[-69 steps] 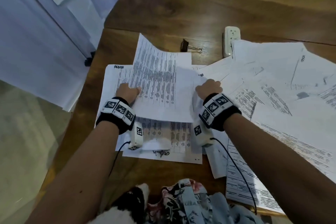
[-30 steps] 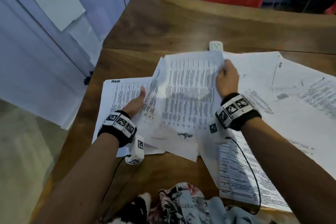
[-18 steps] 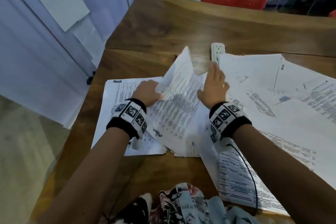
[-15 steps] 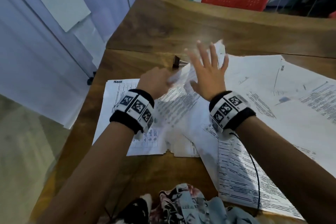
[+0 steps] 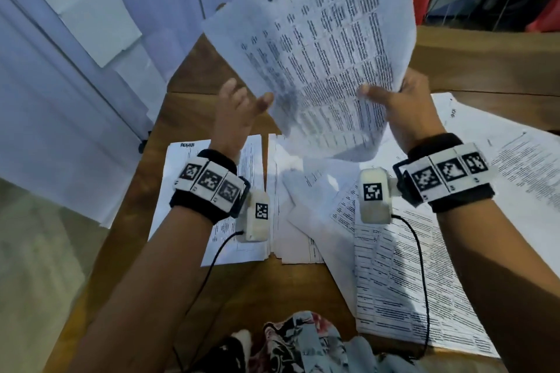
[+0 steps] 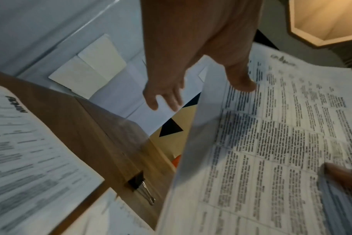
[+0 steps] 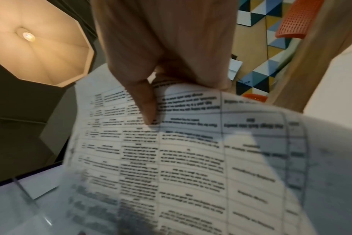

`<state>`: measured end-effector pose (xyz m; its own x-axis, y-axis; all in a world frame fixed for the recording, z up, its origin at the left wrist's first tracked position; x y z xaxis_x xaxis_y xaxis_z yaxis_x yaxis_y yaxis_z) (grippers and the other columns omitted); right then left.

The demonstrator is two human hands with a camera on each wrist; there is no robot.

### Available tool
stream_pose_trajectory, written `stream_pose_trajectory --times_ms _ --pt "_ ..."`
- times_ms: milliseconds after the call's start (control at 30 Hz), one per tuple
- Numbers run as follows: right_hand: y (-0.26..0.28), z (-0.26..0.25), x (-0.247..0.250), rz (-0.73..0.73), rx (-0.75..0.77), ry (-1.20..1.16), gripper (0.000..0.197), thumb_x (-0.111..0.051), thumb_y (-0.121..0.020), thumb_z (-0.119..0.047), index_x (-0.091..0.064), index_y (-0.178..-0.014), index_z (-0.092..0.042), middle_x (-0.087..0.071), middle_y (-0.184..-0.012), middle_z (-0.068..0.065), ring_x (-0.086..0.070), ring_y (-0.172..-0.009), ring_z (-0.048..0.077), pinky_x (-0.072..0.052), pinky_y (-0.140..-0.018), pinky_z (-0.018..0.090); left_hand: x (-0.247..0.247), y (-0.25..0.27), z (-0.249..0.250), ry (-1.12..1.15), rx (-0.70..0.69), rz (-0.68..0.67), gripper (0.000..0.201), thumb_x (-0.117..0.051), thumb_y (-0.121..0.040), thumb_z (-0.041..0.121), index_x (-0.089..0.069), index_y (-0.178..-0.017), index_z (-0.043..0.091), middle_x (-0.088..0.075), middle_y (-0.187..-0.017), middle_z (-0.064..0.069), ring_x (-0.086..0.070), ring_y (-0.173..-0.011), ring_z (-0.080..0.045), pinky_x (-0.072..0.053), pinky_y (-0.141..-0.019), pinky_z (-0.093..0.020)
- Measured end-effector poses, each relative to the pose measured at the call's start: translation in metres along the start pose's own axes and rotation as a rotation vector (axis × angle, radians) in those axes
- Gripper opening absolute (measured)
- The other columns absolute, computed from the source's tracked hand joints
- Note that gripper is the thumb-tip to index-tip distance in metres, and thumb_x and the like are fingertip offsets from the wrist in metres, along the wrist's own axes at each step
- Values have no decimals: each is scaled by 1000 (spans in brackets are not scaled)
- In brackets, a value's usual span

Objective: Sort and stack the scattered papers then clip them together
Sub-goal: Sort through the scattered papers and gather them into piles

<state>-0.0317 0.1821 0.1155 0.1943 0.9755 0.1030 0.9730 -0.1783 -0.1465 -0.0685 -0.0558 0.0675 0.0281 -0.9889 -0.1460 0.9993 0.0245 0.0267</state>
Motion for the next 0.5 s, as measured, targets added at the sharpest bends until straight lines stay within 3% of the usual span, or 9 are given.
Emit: stream_pose_trajectory --times_ms 33,100,167,233,300,367,433,500 --pt "4 2 0 -15 -11 -19 29 -62 -78 5 -61 -107 4 -67 -107 16 -65 -99 28 -55 -86 36 -6 1 3 16 -50 -33 61 -70 -77 4 -40 -129 -9 -68 -101 -2 -67 -94 -9 -53 -87 -25" --pt "11 9 2 3 -32 -51 32 -64 -77 4 -60 -109 1 -69 -103 8 -66 -96 20 -55 -83 29 -12 3 9 58 -131 -56 26 -56 -86 -6 -57 -110 4 -72 -92 9 -68 -88 -7 -55 -82 -28" --pt "16 19 7 60 -52 -72 38 -66 -75 6 -58 -111 -4 -68 -102 3 -66 -95 16 -55 -82 26 -12 7 8 107 -140 -42 22 -54 -88 -4 -61 -101 13 -73 -90 10 -68 -87 -9 -56 -84 -33" --pt "22 31 10 107 -64 -102 44 -65 -75 10 -53 -115 -5 -65 -106 5 -64 -98 16 -54 -86 26 -12 10 -2 21 -116 9 18 -59 -87 2 -62 -103 9 -71 -91 5 -66 -83 -12 -54 -86 -38" --pt "28 42 10 129 -80 -135 46 -60 -78 13 -47 -120 -5 -62 -109 6 -62 -98 14 -52 -88 26 -14 17 -15 -92 -63 48 26 -62 -86 6 -60 -112 2 -66 -93 1 -63 -83 -14 -52 -86 -37" --pt "32 50 7 146 -106 -123 45 -53 -82 14 -45 -123 -2 -60 -111 8 -60 -98 15 -51 -89 25 -19 23 -27 -117 -26 16 31 -61 -87 5 -55 -117 1 -64 -97 -1 -61 -90 -18 -52 -90 -37" --pt "33 53 5 169 -111 -95 44 -46 -84 15 -44 -125 0 -59 -116 11 -60 -96 15 -51 -85 21 -27 28 -27 -126 -29 -24 25 -55 -90 3 -54 -116 3 -62 -99 -4 -60 -95 -24 -50 -94 -45" --pt "32 50 6 213 -84 -82 42 -41 -84 14 -45 -124 1 -58 -116 11 -59 -93 11 -51 -77 14 -32 29 -20 -125 -44 -27 23 -50 -93 2 -53 -116 2 -62 -97 -2 -61 -91 -22 -53 -89 -42"
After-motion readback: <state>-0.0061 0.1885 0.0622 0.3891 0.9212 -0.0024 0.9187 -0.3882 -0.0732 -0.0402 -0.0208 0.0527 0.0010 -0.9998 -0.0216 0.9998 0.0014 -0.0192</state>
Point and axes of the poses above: each hand's wrist, its own y-axis away from the middle knuckle, its own x-axis out of the back of the hand, z = x × y, the point moved 5 cm from there along -y, towards the middle knuckle
